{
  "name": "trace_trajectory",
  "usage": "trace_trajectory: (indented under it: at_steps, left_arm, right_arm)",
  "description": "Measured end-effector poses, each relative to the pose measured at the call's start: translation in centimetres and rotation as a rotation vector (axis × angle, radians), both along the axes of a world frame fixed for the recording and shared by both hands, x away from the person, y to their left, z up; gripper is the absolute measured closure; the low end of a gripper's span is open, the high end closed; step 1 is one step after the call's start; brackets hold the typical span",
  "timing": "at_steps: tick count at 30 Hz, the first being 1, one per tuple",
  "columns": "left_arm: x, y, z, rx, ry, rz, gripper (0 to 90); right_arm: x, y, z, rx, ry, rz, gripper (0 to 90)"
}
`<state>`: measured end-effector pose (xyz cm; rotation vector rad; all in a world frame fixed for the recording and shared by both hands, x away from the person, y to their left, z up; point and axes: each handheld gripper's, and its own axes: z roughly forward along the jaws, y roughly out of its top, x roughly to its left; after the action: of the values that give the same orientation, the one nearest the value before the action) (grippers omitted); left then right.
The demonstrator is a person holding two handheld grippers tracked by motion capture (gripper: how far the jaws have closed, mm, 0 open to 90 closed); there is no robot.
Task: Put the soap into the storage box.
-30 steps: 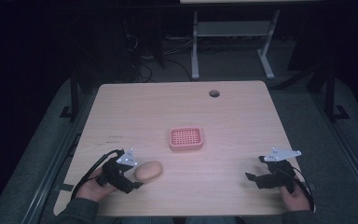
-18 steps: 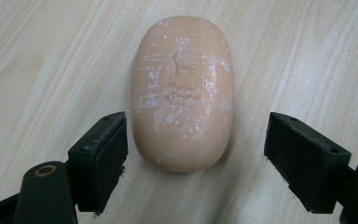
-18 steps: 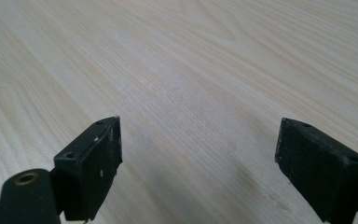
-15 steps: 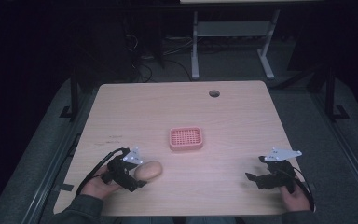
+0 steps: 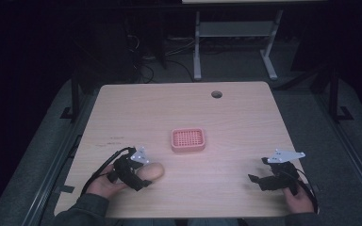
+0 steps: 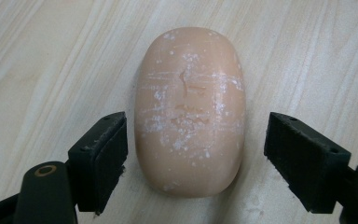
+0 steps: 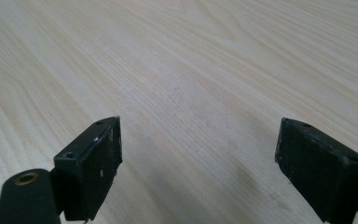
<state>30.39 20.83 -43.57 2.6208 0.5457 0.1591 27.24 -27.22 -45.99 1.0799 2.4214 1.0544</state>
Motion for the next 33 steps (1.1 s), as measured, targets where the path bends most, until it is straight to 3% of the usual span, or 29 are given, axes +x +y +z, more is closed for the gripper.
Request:
trace_trajectory:
  at_steps: [15, 21, 33]
  left_arm:
    - [0.9, -1.4, -0.7, 0.025, 0.025, 0.011, 21.3]
    - [1.0, -2.0, -0.8, 0.043, 0.017, 0.003, 24.1]
    - [1.4, -2.0, -0.9, 0.056, 0.044, -0.003, 31.5]
  right_arm:
    - [-0.1, 0.0, 0.2, 0.007, -0.008, 0.000, 14.1]
    - [-0.1, 0.0, 0.2, 0.007, -0.012, 0.009, 14.1]
    - [-0.2, 0.1, 0.3, 0.011, -0.010, 0.008, 14.1]
